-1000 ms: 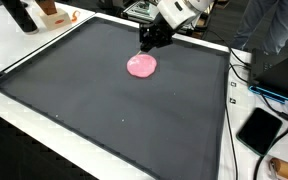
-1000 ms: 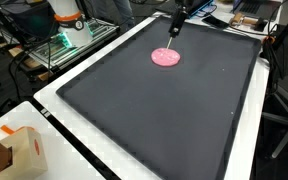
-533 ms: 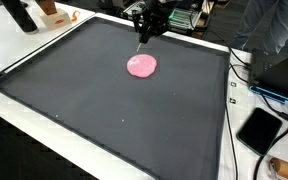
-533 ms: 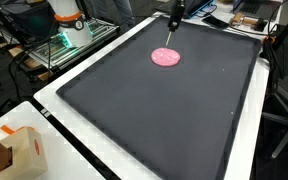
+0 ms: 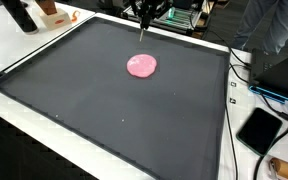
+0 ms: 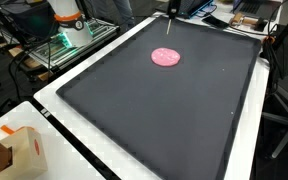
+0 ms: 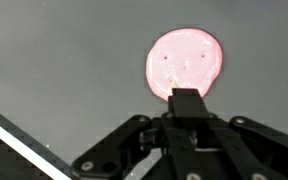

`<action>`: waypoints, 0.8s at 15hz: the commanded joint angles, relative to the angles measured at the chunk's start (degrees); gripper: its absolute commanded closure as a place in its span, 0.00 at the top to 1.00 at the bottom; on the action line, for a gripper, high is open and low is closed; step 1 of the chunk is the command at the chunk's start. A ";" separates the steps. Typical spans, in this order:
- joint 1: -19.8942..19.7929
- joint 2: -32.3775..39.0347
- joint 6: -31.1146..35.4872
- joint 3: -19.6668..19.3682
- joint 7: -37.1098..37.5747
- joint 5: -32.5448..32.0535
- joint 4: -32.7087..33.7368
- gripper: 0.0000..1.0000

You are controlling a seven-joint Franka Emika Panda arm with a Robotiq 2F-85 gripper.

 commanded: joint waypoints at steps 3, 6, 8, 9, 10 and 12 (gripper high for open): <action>-0.69 -6.73 1.13 -0.87 -6.59 6.84 -3.92 0.03; -0.56 -8.92 1.08 -1.34 -9.19 9.49 -4.50 0.03; -0.48 -10.01 1.21 -1.62 -10.72 10.75 -4.72 0.03; -0.30 -7.27 -0.19 -1.18 -8.24 8.48 -1.89 0.13; -0.30 -7.82 -0.19 -1.27 -8.80 8.90 -2.08 0.13; -0.30 -8.53 -0.19 -1.36 -9.15 9.08 -2.54 0.13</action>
